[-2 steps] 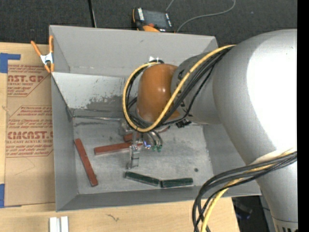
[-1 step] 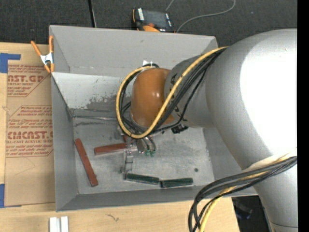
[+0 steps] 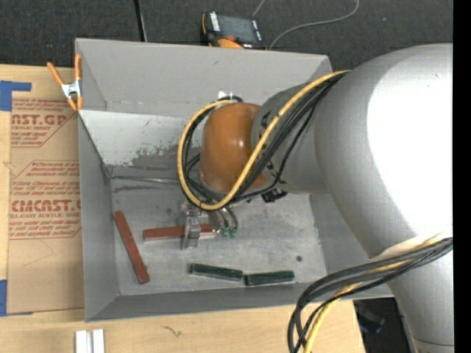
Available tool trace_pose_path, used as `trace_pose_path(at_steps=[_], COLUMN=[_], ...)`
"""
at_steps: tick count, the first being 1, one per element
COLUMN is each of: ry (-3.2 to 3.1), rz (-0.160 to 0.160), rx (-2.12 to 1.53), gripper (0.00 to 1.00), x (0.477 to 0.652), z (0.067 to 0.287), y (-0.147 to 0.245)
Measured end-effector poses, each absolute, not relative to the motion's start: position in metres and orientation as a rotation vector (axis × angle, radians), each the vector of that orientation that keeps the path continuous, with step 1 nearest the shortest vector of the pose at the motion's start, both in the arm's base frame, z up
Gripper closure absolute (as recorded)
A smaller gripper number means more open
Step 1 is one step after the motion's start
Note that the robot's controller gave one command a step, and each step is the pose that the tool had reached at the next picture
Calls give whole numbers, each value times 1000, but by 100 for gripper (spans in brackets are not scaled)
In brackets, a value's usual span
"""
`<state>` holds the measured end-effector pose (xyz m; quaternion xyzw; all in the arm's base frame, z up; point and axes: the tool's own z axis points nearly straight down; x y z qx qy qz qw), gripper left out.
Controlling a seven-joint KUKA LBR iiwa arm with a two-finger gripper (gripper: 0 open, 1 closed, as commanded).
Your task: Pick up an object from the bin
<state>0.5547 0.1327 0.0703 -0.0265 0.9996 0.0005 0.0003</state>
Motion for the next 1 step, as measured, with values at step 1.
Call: trace_pose_path(at_steps=[1], ry=[3131], rz=[5], rx=[-84], gripper=[100], x=[557], z=[191], y=[134])
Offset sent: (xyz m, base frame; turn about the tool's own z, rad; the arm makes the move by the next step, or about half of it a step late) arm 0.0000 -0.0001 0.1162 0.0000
